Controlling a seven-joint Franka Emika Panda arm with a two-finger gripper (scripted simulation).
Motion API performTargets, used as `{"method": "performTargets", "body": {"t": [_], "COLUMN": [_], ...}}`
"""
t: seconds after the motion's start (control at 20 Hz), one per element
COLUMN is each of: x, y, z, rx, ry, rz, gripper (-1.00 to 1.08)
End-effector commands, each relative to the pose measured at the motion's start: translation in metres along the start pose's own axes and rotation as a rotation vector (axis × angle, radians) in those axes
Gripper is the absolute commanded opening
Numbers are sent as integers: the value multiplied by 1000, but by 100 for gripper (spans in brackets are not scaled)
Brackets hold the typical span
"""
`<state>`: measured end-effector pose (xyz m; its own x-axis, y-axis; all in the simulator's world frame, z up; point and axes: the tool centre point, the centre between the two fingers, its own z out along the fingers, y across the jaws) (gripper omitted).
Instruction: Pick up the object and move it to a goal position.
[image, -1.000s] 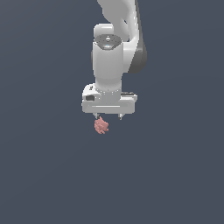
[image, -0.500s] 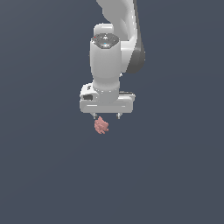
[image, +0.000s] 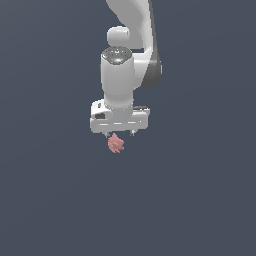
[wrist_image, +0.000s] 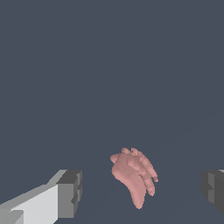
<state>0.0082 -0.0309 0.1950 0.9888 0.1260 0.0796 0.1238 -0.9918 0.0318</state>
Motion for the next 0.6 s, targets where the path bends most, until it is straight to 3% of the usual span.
{"method": "performTargets", "body": {"t": [0.0, 0.55], "x": [-4, -28], "y": [3, 15], "z": [7, 44], "rx": [2, 18], "ry": [-7, -39], "rz": [-49, -310], "gripper": [100, 100]}}
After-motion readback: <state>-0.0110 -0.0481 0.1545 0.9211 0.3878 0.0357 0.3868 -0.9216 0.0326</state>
